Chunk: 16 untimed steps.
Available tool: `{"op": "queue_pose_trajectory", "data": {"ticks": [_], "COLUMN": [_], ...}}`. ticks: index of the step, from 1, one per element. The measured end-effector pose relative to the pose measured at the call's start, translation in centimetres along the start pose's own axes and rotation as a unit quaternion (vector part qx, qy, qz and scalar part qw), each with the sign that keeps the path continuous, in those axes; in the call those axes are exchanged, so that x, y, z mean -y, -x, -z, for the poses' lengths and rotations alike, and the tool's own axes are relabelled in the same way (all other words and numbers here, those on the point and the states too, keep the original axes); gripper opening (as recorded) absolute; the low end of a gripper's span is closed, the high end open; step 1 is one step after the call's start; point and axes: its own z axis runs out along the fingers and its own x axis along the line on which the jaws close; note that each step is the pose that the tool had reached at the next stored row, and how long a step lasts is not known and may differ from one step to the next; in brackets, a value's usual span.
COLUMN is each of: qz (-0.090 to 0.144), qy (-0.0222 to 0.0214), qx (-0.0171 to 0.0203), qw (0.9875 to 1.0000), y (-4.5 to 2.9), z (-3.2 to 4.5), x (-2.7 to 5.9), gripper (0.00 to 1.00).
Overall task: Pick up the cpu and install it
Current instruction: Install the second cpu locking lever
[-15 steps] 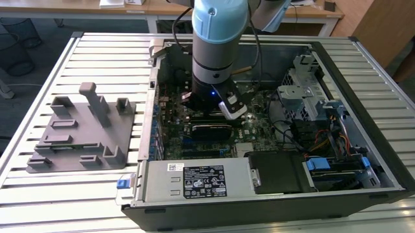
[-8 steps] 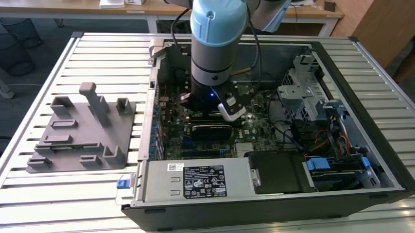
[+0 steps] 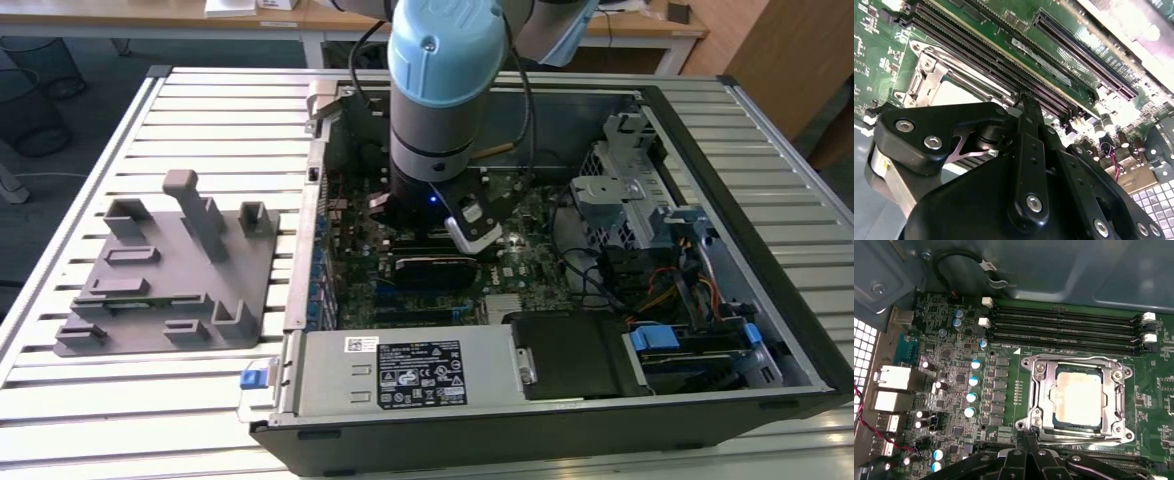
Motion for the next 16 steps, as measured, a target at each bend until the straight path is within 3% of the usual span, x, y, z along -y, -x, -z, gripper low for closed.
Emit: {"op": "queue_pose_trajectory", "data": {"ticks": [3,8,16], "qz": [0.000,0.000,0.000], "qy": [0.0041,0.0174,0.0190], "qx": [0.0001,0.0013,0.0017], "qw": [1.0000,0.9998,0.9998], "y": [-0.15,-0.22,-0.20], "z": [-0.22,-0.30,-0.15], "x": [0.06,0.06,0.00], "gripper": [0.11,0.11,0.11]}}
